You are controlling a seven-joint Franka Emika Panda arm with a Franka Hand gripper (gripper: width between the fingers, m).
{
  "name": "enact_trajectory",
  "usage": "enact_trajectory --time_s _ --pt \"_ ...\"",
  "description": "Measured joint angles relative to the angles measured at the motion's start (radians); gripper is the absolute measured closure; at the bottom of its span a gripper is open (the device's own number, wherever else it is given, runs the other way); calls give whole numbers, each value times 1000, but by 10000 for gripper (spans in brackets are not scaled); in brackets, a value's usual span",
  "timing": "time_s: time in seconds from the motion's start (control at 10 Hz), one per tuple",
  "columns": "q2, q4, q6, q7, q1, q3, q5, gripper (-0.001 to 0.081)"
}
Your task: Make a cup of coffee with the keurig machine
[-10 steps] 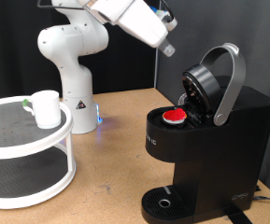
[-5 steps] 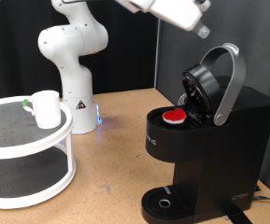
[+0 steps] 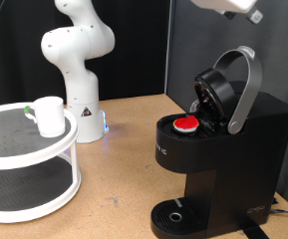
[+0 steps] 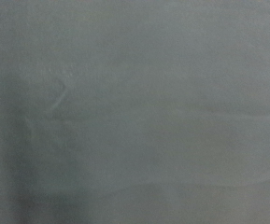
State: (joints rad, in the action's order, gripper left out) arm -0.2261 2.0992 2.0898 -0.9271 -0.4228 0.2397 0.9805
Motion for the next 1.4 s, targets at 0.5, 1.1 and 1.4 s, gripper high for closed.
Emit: enact_trajectory --time_s 0.5,1.1,1.4 --pt "63 -69 91 157 -24 -112 -85 6" --pt "125 -72 136 173 -30 -161 -176 451" --pt "126 -41 137 177 -24 -161 -267 640"
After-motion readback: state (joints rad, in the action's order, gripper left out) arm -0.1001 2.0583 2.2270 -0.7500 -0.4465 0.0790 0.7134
